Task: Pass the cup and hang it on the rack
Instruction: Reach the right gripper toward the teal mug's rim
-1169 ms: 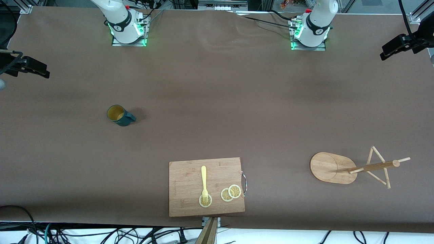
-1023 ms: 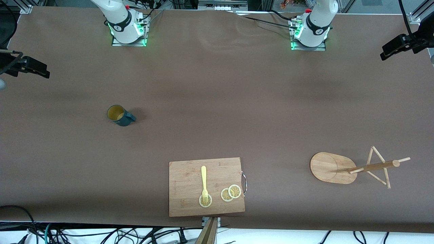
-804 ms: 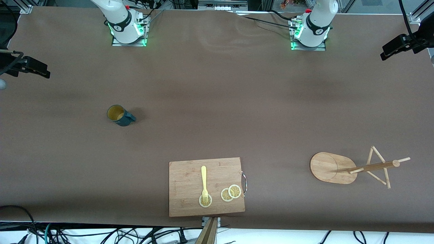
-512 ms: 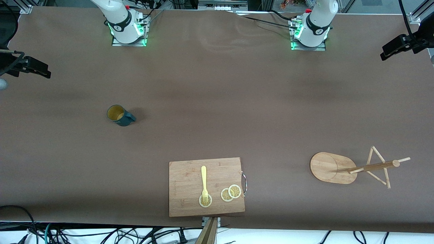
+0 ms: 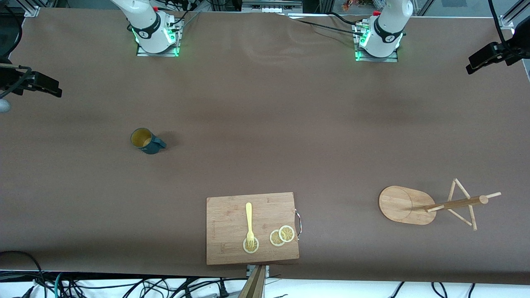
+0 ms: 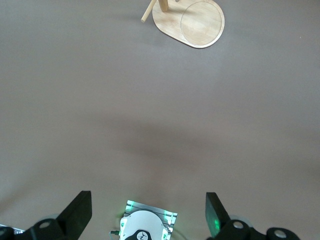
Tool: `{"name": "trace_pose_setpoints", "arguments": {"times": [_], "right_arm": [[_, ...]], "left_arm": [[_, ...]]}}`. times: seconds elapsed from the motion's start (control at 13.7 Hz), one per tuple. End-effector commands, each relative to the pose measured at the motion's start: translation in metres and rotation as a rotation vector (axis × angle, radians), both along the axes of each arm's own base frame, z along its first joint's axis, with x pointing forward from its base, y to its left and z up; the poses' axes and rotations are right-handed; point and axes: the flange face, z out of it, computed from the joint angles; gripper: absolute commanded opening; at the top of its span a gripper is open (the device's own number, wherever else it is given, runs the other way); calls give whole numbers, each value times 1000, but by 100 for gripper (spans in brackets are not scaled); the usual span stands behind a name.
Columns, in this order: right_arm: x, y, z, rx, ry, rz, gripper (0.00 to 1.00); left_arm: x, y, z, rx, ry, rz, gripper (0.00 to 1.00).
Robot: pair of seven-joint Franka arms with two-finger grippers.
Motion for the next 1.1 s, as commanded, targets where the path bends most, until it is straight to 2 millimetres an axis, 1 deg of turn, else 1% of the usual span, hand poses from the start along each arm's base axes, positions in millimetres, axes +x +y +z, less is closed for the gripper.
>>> {"name": "trace_pose_setpoints", "arguments": {"times": [0.0, 0.07, 0.22, 0.29, 0.44, 0.51, 0.58, 0.73, 0.8, 1.02], "right_arm": [[6, -4, -9, -30, 5, -9, 100], [9, -5, -18, -35, 27, -10, 100], [19, -6, -48, -34, 90, -11, 100], [21, -6, -51, -33, 93, -11, 100], [35, -3, -74, -11, 89, -12, 100], [45, 1, -91, 2, 90, -10, 100], [51, 5, -103, 20, 90, -13, 100], [60, 11, -134, 59, 99, -21, 100], [62, 12, -155, 61, 102, -22, 100], [58, 16, -216, 74, 66, -21, 100]], "left_arm": [[-4, 1, 8, 6, -25, -13, 100], [-4, 0, 7, 9, -23, -8, 100], [-4, 2, 8, 8, -23, -7, 100], [-4, 2, 8, 10, -23, -6, 100], [-2, 3, 4, 9, -15, -11, 100], [-2, 5, 4, 7, -13, -9, 100], [-2, 5, 5, 10, -18, -9, 100], [-1, 7, 5, 33, -20, -8, 100], [0, 8, 5, 43, -23, -8, 100], [0, 10, 5, 56, -21, -7, 100]]}}
